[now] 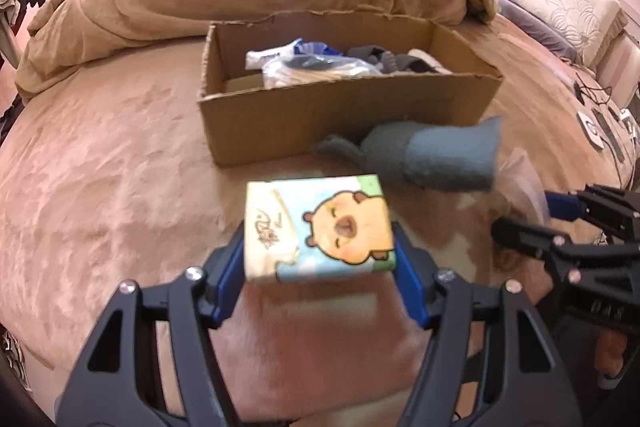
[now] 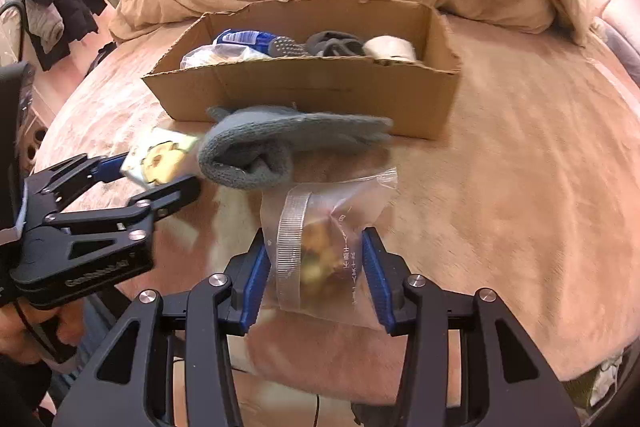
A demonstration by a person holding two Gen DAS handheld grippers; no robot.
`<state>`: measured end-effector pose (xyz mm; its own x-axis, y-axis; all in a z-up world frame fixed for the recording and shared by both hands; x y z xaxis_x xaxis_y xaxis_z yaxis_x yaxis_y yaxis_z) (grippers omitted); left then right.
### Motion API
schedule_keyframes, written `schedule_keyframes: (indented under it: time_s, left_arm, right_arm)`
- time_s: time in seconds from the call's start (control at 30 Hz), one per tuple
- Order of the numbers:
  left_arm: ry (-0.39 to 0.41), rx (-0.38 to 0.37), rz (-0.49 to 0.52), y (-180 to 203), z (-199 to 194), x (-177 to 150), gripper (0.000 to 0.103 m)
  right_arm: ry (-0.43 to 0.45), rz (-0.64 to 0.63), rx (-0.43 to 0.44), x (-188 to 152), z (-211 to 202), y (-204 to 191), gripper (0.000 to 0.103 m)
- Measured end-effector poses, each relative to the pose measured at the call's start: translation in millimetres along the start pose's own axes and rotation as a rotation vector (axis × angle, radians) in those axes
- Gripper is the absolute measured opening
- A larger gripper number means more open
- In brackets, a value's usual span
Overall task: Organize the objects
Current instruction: 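Grasp the bear tissue box with the left tool while the right tool grasps the food bag, then carry the tissue box with the left tool while the right tool carries the food bag to the box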
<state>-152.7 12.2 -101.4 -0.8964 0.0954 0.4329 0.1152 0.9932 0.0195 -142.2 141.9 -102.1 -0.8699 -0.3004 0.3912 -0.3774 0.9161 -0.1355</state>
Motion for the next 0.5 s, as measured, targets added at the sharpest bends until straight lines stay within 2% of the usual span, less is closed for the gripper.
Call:
schedule_keyframes:
  time_s: [0.23, 0.5]
  left_arm:
    - [0.049, -0.014, 0.022, 8, -38, -8, 0.066]
    - [0.115, -0.024, 0.014, 7, -81, 5, 0.066]
  right_arm:
    - [0.037, 0.018, -0.026, -9, -29, 12, 0.047]
    - [0.097, 0.018, -0.036, 0, -65, 17, 0.047]
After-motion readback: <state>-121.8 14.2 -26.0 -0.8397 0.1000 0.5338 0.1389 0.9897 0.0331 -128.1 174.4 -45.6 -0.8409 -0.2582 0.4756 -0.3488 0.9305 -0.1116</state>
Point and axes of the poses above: each gripper's, at about its wrist camera, not at the fingertips, and z roughly the way its jaws point, y to its right, x to its top, the point moved 6 cm from there along z, roughly the way its jaws point, and after that the axes turned 11 degrees about -y, right-handed, at the moved point
